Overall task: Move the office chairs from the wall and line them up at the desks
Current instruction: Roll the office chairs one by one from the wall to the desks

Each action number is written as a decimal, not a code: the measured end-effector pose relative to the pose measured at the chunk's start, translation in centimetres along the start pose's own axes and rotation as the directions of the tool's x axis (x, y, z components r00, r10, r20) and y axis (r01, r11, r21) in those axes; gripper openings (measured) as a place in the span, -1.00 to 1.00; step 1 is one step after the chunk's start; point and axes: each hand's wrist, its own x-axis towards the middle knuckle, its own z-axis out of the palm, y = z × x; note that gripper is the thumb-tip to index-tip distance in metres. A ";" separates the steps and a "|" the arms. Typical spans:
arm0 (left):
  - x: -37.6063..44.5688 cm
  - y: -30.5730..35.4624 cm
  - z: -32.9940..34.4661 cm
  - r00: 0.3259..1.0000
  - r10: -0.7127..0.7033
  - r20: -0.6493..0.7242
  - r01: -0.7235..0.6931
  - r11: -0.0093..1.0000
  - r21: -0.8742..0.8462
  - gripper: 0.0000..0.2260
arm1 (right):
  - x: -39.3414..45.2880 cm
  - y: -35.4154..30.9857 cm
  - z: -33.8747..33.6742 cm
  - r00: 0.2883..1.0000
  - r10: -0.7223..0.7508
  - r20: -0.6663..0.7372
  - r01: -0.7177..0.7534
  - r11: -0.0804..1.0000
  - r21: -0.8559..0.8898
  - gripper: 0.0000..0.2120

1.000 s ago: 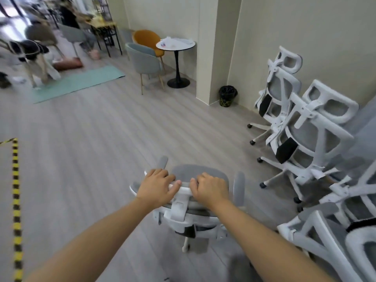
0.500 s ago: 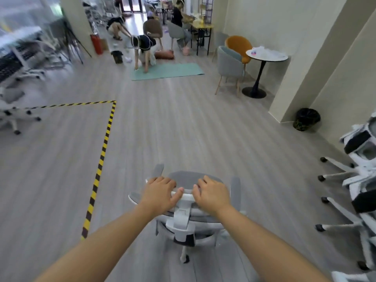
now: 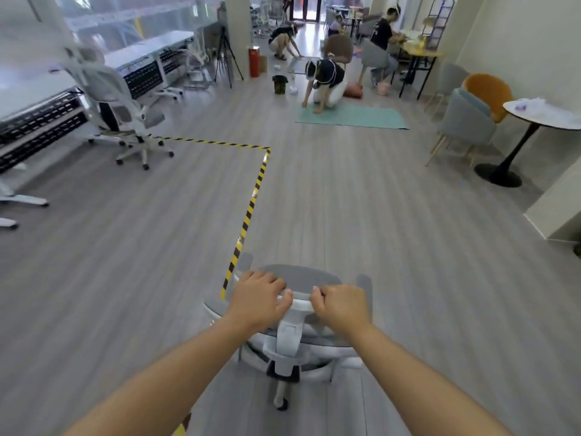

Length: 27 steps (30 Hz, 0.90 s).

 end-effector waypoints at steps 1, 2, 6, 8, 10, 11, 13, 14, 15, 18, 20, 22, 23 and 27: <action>-0.4 -2.2 -0.2 1.000 -0.014 -0.014 0.014 1.000 0.004 -0.66 | 1.2 -1.9 0.4 1.000 -0.014 0.003 0.014 1.000 0.011 -0.51; -0.8 -4.4 -0.5 0.999 -0.027 -0.028 0.027 1.000 0.009 -0.66 | 2.4 -3.8 1.1 1.000 -0.027 0.011 0.027 0.999 0.018 -0.51; -1.6 -12.3 -1.7 0.994 -0.089 -0.056 0.092 0.995 0.041 -0.66 | 7.4 -10.7 3.4 0.995 -0.085 0.060 0.086 0.996 -0.003 -0.47; -1.8 -16.0 -2.2 0.989 -0.124 -0.077 0.128 0.990 0.051 -0.65 | 10.0 -13.9 4.6 0.990 -0.127 0.058 0.126 0.992 0.010 -0.46; -1.7 -19.9 -2.5 0.982 -0.161 -0.102 0.168 0.984 0.062 -0.65 | 12.9 -17.2 5.5 0.984 -0.172 0.043 0.171 0.985 0.029 -0.46; -1.6 -21.9 -2.6 0.977 -0.179 -0.119 0.188 0.980 0.067 -0.65 | 14.4 -18.8 5.9 0.980 -0.193 0.041 0.191 0.981 0.041 -0.47; -0.9 -25.9 -2.8 0.967 -0.213 -0.142 0.225 0.971 0.078 -0.66 | 17.7 -21.9 6.9 0.974 -0.223 0.047 0.220 0.974 0.052 -0.47; -0.5 -27.9 -2.9 0.962 -0.230 -0.145 0.243 0.967 0.081 -0.66 | 19.4 -23.3 7.5 0.971 -0.236 0.043 0.234 0.971 0.048 -0.46; 0.0 -29.9 -2.9 0.958 -0.245 -0.147 0.259 0.962 0.082 -0.66 | 21.2 -24.8 8.0 0.968 -0.250 0.035 0.249 0.968 0.047 -0.46; 1.7 -36.2 -2.9 0.943 -0.292 -0.159 0.308 0.947 0.091 -0.68 | 26.4 -29.3 9.6 0.956 -0.291 0.020 0.290 0.956 0.036 -0.45; 2.7 -40.4 -3.2 0.936 -0.316 -0.152 0.334 0.937 0.107 -0.68 | 30.0 -32.3 10.6 0.944 -0.329 0.013 0.328 0.944 0.040 -0.47; 3.4 -44.1 -3.5 0.932 -0.332 -0.143 0.349 0.930 0.118 -0.69 | 33.3 -35.2 11.9 0.930 -0.366 0.035 0.364 0.929 0.070 -0.48; 3.8 -45.9 -3.7 0.929 -0.341 -0.140 0.359 0.925 0.128 -0.69 | 35.0 -36.6 12.8 0.922 -0.386 0.040 0.382 0.921 0.073 -0.48; 5.6 -53.7 -4.0 0.906 -0.408 -0.114 0.420 0.899 0.125 -0.68 | 42.2 -42.1 15.9 0.895 -0.447 0.013 0.444 0.892 0.085 -0.50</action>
